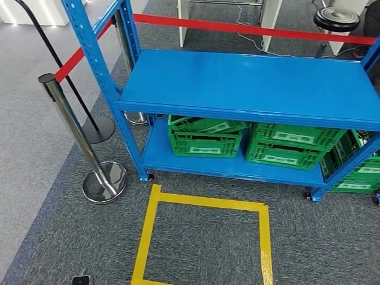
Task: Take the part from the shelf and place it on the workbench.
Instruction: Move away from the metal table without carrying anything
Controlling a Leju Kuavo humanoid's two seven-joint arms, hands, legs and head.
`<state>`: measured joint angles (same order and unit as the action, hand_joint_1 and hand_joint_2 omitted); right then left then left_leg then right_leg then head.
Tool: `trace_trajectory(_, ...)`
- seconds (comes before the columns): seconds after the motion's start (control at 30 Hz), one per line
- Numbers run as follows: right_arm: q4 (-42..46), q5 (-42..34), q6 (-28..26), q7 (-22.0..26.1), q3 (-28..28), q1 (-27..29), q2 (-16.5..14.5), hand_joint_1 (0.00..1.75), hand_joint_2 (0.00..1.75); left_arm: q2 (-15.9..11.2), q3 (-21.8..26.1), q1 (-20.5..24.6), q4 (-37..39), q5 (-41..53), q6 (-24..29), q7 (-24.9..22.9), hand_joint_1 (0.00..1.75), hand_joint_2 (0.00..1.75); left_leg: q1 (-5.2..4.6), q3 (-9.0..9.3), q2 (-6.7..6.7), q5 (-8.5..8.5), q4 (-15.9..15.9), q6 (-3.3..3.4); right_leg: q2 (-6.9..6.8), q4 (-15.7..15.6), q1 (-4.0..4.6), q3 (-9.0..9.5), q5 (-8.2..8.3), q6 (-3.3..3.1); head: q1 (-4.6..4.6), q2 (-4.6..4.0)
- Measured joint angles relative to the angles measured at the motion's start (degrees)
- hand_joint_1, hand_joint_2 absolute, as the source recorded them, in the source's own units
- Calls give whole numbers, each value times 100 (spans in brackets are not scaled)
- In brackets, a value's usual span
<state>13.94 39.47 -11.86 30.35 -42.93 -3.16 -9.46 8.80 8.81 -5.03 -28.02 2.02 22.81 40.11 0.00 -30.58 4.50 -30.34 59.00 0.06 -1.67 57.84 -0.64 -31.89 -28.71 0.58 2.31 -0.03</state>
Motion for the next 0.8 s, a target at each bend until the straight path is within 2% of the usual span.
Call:
trace_trajectory(0.07, 0, 7, 51, -45, -5, -1, -1, 0, 0, 8, 86, 1, 0, 73, -10, 0, 0, 0, 27, -205, -233, -330, 520, -53, 79, -20, -19, 6, 23, -45, 20, 1)
trace_trajectory(0.13, 0, 19, 68, -79, -13, -5, -2, 0, 0, 15, 164, -10, 1, 122, -2, 0, 0, 0, 38, -539, -353, -656, 1271, -79, 163, -19, -15, 3, 25, -66, 29, 0)
trace_trajectory(0.17, 0, 34, 57, -93, -16, -1, -2, 0, 0, 19, 194, -14, 2, 142, 0, 0, 0, 0, 39, -639, -365, -687, 1478, -82, 203, -18, -13, 7, 24, -69, 29, 0)
trace_trajectory(0.2, 0, 56, 38, -103, -18, 3, -2, 0, 0, 25, 223, -17, 2, 172, 0, 0, 0, 0, 39, -649, -368, -600, 1469, -78, 238, -17, -11, 15, 23, -69, 30, 0)
trace_trajectory(0.23, 0, 87, 10, -110, -19, 6, -2, 0, 0, 31, 254, -16, 2, 221, -1, 0, 0, 0, 40, -558, -369, -408, 1234, -66, 273, -17, -11, 28, 22, -68, 28, 0)
trace_trajectory(0.27, 0, 117, -17, -112, -19, 7, -2, 0, 0, 38, 290, -13, 2, 282, -9, 0, 0, 0, 40, -395, -376, -167, 844, -47, 303, -17, -11, 42, 19, -63, 29, 0)
trace_trajectory(0.33, -1, 154, -62, -92, -18, 1, -3, 0, 0, 57, 381, 2, -2, 431, -33, 0, 0, 0, 29, -99, -418, 125, 140, -5, 344, -8, 2, 46, 10, -32, 26, 0)
trace_trajectory(0.37, -2, 160, -80, -73, -17, -1, -4, 0, 0, 68, 431, 10, -8, 501, -52, 0, 0, 0, 19, -34, -438, 162, -36, 13, 354, -5, 5, 35, 10, -3, 23, 0)
trace_trajectory(0.47, -2, 168, -122, -28, -17, 3, -5, 0, 0, 105, 574, 20, -29, 627, -97, 0, 0, 0, 2, -28, -443, 175, -130, 97, 352, -16, -12, 0, 19, 105, 20, 0)
trace_trajectory(0.5, -2, 168, -129, -22, -17, 4, -5, 0, 0, 116, 605, 21, -35, 641, -102, 0, 0, 0, 10, -21, -436, 198, -160, 136, 331, 35, -15, -31, -29, 133, 14, 0)
trace_trajectory(0.53, -2, 168, -135, -16, -17, 1, -5, 0, 0, 129, 631, 23, -41, 649, -103, 0, 0, 0, 22, -16, -428, 221, -189, 173, 301, 201, -15, -114, -142, 152, 1, 1)
trace_trajectory(0.57, -2, 164, -140, -2, -17, -2, -4, 0, 0, 143, 658, 24, -47, 664, -106, 0, 0, 0, 29, -13, -416, 234, -205, 196, 268, 496, -17, -256, -312, 166, -15, 0)
trace_trajectory(0.63, -2, 151, -145, 49, -19, -6, -5, 0, 0, 167, 721, 17, -56, 699, -125, 0, 0, 0, 24, -21, -392, 236, -207, 216, 227, 1281, -15, -618, -668, 194, -39, 0)
trace_trajectory(0.67, -2, 143, -147, 84, -20, -1, -5, 0, 0, 176, 755, 10, -61, 726, -141, 0, 0, 0, 21, -21, -380, 234, -206, 217, 221, 1554, -16, -744, -744, 204, -40, 0)
trace_trajectory(0.7, -2, 138, -150, 117, -21, 3, -5, 0, 0, 184, 792, 5, -69, 755, -166, 0, 0, 0, 20, -19, -373, 234, -205, 217, 216, 1615, -18, -770, -706, 210, -41, 0)
trace_trajectory(0.73, -2, 134, -154, 147, -24, 5, -5, 0, 0, 192, 828, 0, -81, 791, -189, 0, 0, 0, 20, -12, -370, 232, -204, 214, 208, 1436, -21, -675, -562, 210, -41, 0)
trace_trajectory(0.8, -1, 127, -159, 189, -33, -12, -4, 0, 0, 218, 900, -2, -114, 874, -223, 0, 0, 0, 12, 7, -370, 218, -196, 189, 169, 629, -22, -257, -195, 198, -45, 1)
